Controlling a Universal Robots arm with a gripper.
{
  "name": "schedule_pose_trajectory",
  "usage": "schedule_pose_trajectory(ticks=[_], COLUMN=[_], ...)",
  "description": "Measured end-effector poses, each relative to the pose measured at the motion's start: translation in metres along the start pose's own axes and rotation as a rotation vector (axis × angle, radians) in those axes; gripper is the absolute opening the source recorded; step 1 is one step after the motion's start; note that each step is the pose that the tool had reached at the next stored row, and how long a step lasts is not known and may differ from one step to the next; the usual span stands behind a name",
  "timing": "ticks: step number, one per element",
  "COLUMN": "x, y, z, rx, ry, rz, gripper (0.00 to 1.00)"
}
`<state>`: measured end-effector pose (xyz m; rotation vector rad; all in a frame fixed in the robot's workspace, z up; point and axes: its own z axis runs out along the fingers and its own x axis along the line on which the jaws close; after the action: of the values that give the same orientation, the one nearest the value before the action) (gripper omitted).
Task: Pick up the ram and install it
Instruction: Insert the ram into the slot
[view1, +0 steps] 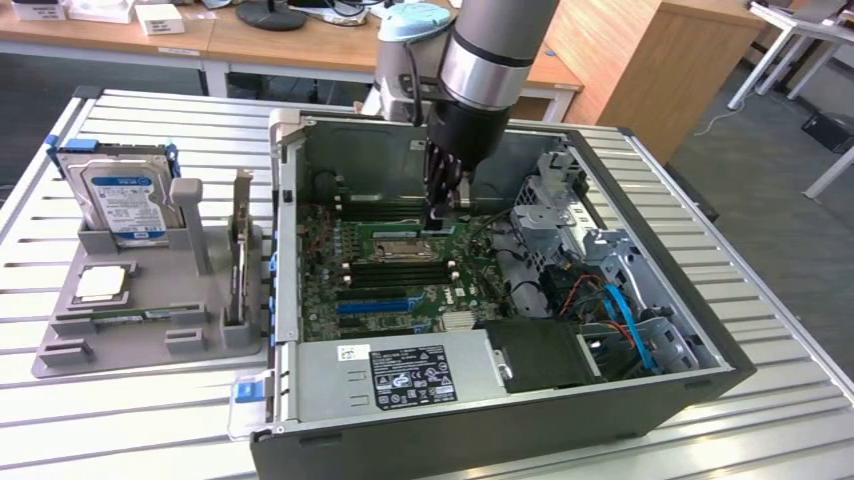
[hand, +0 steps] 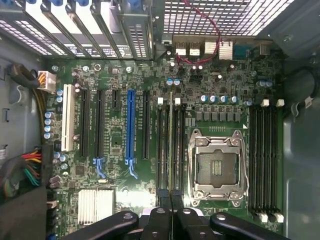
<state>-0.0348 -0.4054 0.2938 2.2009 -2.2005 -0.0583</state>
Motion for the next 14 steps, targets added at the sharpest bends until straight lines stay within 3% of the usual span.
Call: schedule_pose_trajectory(ticks=[14], x=[0.0000], y=[-0.0001], z=[0.0019], rx=[0.0002], ry=[0.0001], rz=[0.000], gripper=[0.12])
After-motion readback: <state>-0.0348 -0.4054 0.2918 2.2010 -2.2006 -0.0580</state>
